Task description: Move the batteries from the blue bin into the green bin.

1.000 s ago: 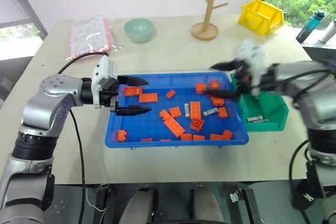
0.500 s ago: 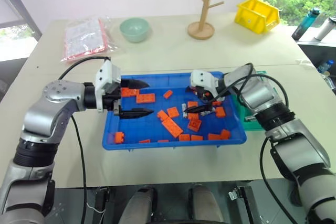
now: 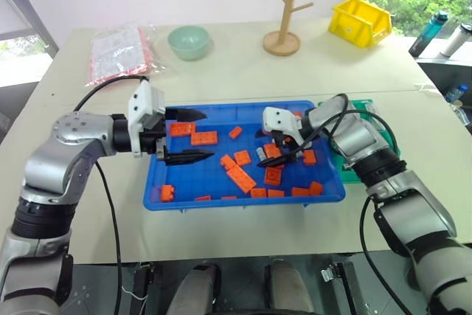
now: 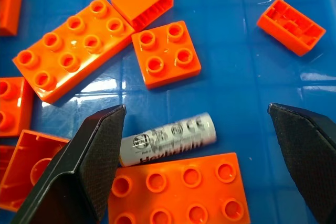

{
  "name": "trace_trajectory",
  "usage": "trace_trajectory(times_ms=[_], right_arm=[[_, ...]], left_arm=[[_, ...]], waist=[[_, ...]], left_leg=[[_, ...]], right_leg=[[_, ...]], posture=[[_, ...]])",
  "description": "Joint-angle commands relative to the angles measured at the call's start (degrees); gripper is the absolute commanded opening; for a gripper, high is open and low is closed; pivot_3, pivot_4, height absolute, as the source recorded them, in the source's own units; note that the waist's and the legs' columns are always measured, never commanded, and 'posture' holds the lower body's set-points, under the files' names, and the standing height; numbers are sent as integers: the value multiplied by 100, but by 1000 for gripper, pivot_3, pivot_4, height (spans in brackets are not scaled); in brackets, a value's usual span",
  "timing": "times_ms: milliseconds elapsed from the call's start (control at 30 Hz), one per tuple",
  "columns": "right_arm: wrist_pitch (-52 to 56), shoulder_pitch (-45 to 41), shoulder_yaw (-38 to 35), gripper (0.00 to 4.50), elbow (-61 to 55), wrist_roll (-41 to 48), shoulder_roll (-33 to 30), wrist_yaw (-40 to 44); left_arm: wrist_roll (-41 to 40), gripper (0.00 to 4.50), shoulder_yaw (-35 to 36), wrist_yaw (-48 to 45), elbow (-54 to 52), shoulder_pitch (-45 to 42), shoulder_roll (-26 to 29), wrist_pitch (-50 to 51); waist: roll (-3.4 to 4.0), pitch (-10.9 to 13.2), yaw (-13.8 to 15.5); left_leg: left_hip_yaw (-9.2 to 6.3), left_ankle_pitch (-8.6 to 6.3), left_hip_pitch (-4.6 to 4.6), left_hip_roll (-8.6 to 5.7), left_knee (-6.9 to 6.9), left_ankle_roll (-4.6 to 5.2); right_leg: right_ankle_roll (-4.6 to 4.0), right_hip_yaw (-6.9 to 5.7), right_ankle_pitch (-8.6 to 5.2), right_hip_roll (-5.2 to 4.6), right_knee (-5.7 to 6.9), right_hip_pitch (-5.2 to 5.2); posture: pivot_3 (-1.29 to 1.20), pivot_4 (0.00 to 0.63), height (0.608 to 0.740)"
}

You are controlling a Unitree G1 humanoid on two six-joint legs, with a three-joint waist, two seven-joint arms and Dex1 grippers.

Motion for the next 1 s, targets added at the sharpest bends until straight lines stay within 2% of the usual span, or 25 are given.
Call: trace_trajectory(times_ms=[33, 167, 600, 967, 1000], right_arm=[[230, -122, -253, 4456, -459, 217, -69, 229], [89, -49, -143, 4456, -553, 74, -225, 453], [-941, 69, -34, 4456, 208, -470, -225, 363], [-1103, 6, -82, 4456, 500, -443, 95, 363], [-1118, 3, -82, 3957, 536, -459, 121, 336]], left_arm=[[-30, 4500, 90, -14, -8, -141, 29, -61], [4, 4500, 53, -41, 81, -233, 1, -111], [39, 4500, 72, -27, 185, -350, -34, -151], [64, 4500, 73, -5, 218, -348, -54, -211], [63, 4500, 75, -6, 220, -349, -51, -215]], waist=[[0, 0, 2], [0, 0, 10], [0, 0, 1], [0, 0, -3], [0, 0, -4]], left_leg=[[0, 0, 0, 0, 0, 0], [0, 0, 0, 0, 0, 0], [1, 0, 0, 0, 0, 0], [1, 0, 0, 0, 0, 0], [1, 0, 0, 1, 0, 0]], right_leg=[[0, 0, 0, 0, 0, 0], [0, 0, 0, 0, -1, 1], [0, 0, 0, 0, 0, 0], [0, 0, 0, 0, -1, 1], [0, 0, 0, 1, 0, 1]], posture=[[0, 150, 719], [0, 150, 719], [0, 150, 719], [0, 150, 719], [0, 150, 719]])
